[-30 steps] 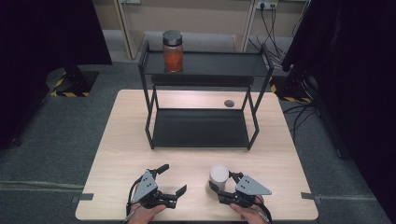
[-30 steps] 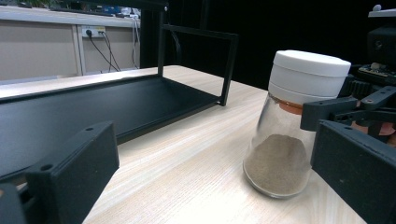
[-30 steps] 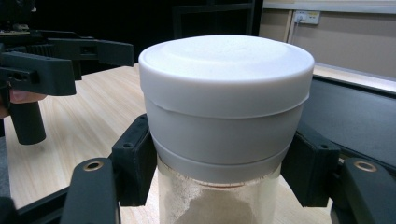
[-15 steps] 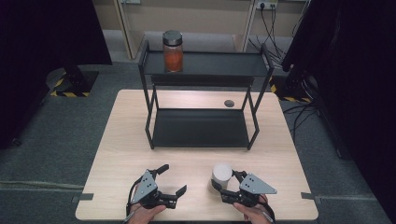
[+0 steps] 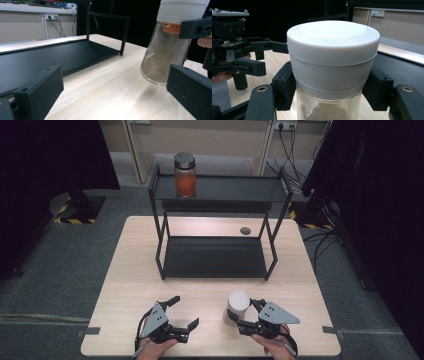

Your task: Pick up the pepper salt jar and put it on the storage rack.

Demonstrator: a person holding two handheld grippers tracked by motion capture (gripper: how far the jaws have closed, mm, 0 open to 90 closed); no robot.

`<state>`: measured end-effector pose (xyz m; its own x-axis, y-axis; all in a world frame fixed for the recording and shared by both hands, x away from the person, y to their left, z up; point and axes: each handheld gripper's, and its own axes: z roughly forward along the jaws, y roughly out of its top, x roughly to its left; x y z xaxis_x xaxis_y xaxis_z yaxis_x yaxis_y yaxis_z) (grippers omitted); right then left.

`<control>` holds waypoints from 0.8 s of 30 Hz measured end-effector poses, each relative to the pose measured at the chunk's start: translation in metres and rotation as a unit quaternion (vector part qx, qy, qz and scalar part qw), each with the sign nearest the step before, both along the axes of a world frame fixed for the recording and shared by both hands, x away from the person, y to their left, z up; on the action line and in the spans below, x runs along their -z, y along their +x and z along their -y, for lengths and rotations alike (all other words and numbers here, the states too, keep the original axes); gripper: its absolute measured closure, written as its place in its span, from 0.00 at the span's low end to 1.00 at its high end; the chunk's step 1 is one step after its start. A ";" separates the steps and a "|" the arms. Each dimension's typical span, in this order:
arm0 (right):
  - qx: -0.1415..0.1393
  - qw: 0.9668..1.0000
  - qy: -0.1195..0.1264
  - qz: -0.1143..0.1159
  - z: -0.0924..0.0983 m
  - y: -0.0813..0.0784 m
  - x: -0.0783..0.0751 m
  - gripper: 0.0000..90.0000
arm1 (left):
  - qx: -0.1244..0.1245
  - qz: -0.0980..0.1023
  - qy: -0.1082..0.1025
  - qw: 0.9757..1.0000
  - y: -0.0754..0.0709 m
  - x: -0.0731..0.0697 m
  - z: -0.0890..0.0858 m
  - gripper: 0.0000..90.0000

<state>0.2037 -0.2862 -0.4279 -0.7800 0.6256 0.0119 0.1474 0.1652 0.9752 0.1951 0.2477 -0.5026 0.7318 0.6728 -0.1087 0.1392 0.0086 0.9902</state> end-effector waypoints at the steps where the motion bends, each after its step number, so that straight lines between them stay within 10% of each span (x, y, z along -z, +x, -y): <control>1: -0.001 1.000 -0.001 0.001 0.000 0.000 -0.002 0.39 | 0.000 0.000 0.000 1.000 0.000 0.000 0.000 0.00; 24: -0.010 1.000 -0.009 0.006 -0.002 0.018 -0.050 0.39 | -0.002 0.000 0.001 1.000 0.000 0.001 -0.002 0.00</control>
<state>0.2212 -0.2839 -0.3779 -0.7928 0.6094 -0.0089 0.1324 0.1866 0.9735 0.1955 0.2492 -0.5031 0.7296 0.6754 -0.1074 0.1396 0.0067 0.9902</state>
